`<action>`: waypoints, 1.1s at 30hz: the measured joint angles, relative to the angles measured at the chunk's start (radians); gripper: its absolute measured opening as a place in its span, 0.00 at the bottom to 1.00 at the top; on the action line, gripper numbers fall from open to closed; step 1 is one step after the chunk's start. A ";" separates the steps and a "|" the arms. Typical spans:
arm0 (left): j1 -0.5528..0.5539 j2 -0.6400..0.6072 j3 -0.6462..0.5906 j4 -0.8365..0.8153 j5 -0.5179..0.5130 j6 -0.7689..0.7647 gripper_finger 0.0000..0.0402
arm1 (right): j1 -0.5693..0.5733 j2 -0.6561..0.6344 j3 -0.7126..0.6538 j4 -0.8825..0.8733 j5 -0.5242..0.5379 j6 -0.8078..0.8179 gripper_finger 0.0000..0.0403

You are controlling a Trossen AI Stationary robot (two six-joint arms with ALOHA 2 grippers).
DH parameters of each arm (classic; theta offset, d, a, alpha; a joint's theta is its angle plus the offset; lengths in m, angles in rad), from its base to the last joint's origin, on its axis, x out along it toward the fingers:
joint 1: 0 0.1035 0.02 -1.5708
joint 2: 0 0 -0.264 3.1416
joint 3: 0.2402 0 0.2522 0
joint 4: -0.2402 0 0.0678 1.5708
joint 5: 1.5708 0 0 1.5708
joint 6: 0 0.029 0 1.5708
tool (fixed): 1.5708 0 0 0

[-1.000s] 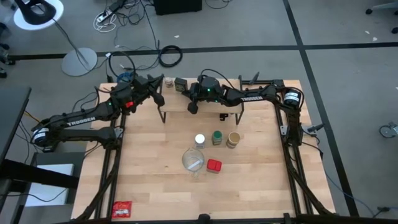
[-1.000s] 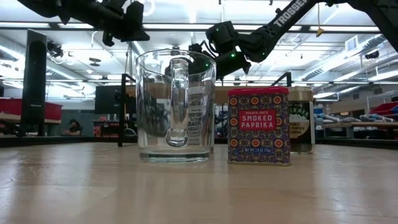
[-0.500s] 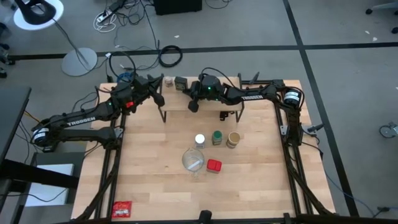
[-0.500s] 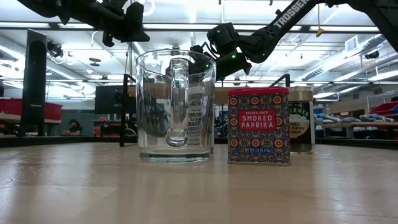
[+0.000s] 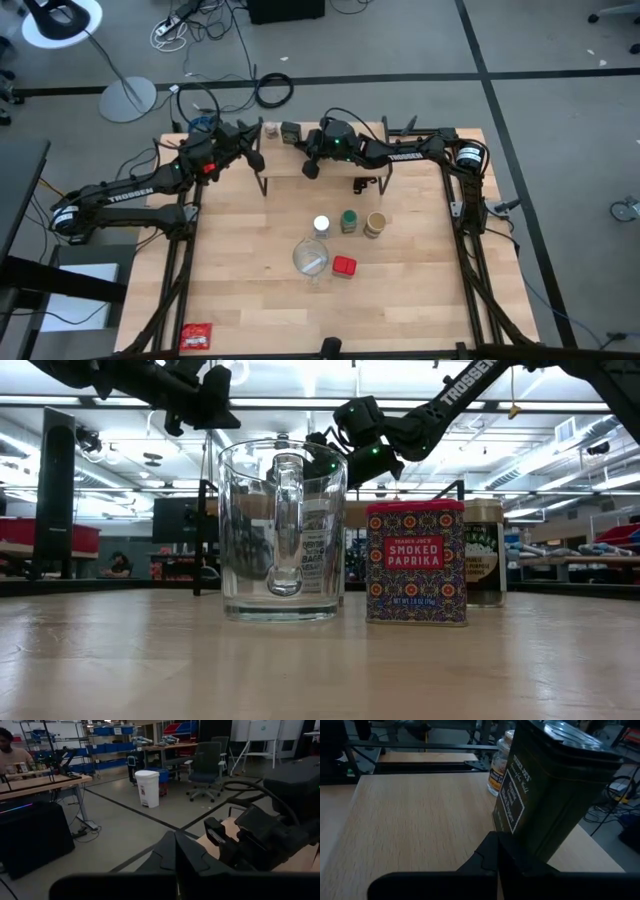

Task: Shelf spices
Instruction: Put the black seasoning can on the shelf

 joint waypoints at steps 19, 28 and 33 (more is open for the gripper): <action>0.000 0.000 0.000 -0.019 0.000 0.000 0.00 | 0.000 0.000 -0.001 0.026 0.029 -0.031 0.00; 0.000 0.000 0.000 -0.019 0.000 0.000 0.00 | 0.000 0.000 -0.001 0.037 0.057 -0.054 0.00; 0.000 0.000 0.000 -0.019 0.000 0.000 0.00 | 0.000 0.000 -0.001 0.038 0.057 -0.057 0.00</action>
